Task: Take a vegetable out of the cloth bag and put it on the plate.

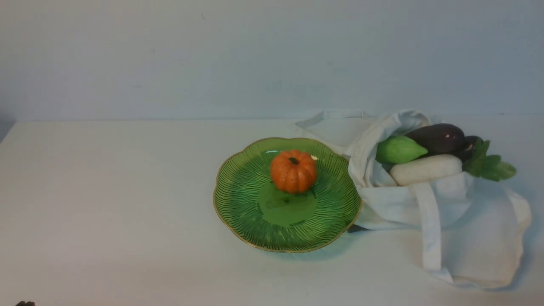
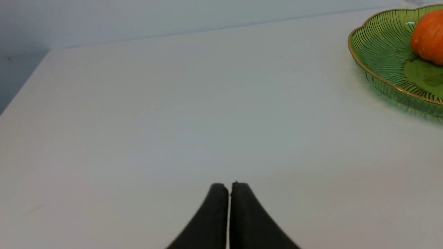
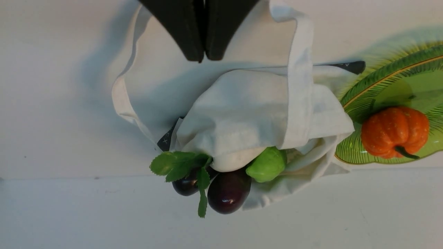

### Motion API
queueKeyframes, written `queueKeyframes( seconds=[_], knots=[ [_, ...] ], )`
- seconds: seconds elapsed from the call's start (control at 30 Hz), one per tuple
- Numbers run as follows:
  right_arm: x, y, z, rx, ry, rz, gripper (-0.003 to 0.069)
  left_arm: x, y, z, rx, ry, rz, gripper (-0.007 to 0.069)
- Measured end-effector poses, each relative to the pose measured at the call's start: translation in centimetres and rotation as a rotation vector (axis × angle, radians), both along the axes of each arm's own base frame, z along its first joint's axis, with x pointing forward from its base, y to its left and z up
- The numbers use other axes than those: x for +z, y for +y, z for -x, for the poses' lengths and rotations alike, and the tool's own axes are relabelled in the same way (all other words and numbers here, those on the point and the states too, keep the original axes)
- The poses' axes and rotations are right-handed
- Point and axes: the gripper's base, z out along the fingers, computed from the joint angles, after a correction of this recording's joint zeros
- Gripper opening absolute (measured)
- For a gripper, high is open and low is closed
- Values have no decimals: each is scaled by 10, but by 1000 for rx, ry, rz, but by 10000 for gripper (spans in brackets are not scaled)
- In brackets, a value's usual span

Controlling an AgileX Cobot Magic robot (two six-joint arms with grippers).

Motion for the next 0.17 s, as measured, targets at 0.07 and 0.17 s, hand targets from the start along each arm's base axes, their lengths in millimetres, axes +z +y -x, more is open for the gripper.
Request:
queueKeyframes(
  seconds=[0.07,0.17],
  knots=[
    [0,0,0,0,0,0,-15,0,0,0,0,0,0,-5],
    [0,0,0,0,0,0,-15,0,0,0,0,0,0,-5]
  ],
)
